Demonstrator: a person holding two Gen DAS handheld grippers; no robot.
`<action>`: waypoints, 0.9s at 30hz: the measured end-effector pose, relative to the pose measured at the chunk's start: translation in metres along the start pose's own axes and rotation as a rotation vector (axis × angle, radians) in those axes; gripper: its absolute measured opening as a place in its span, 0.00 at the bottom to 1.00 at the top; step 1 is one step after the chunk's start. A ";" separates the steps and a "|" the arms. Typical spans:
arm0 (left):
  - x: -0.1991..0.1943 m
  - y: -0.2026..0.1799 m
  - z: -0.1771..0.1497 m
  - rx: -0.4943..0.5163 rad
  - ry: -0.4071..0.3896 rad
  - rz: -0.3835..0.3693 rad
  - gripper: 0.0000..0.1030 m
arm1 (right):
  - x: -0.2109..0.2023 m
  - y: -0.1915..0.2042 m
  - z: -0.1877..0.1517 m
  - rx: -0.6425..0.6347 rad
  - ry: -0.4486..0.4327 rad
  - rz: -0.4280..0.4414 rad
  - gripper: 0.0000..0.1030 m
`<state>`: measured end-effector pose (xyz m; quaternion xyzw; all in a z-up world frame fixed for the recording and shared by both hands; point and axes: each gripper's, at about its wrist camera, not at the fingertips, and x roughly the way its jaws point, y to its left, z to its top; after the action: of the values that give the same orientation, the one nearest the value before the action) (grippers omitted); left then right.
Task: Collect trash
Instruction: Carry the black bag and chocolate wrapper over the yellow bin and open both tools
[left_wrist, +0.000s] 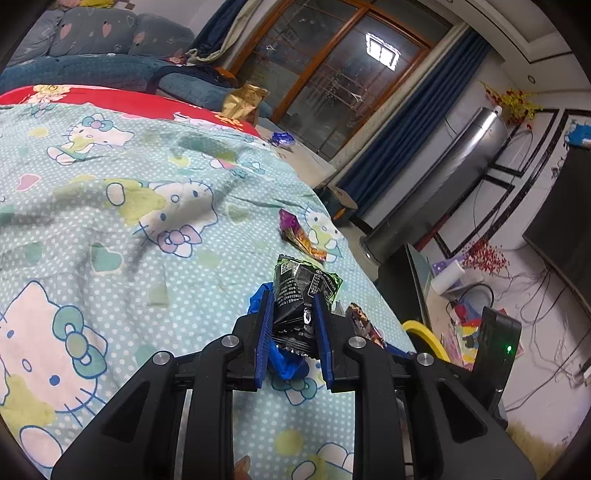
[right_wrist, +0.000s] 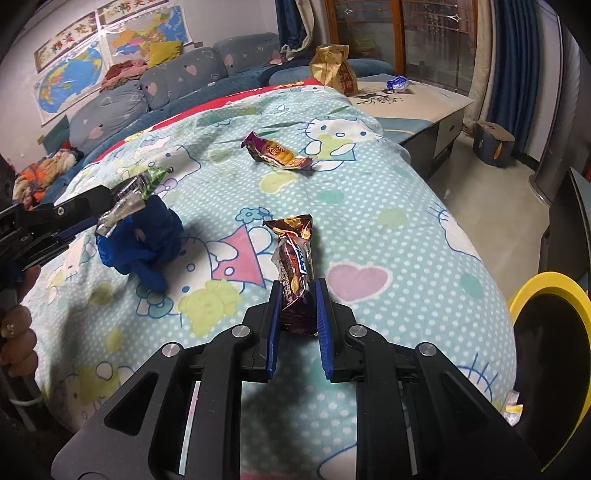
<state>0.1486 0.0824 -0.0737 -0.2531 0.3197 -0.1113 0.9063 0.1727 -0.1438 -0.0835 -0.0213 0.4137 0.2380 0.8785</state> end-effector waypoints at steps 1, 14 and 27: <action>0.001 -0.002 -0.001 0.014 0.008 0.006 0.21 | -0.001 -0.001 -0.001 0.002 0.001 -0.001 0.12; 0.008 -0.032 -0.011 0.193 0.073 0.062 0.27 | -0.017 -0.018 -0.004 0.046 -0.013 -0.006 0.12; 0.032 -0.063 -0.034 0.377 0.140 0.174 0.43 | -0.036 -0.036 0.001 0.081 -0.054 -0.004 0.13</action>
<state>0.1492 0.0046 -0.0799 -0.0422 0.3760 -0.1081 0.9193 0.1693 -0.1897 -0.0619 0.0197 0.3989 0.2197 0.8901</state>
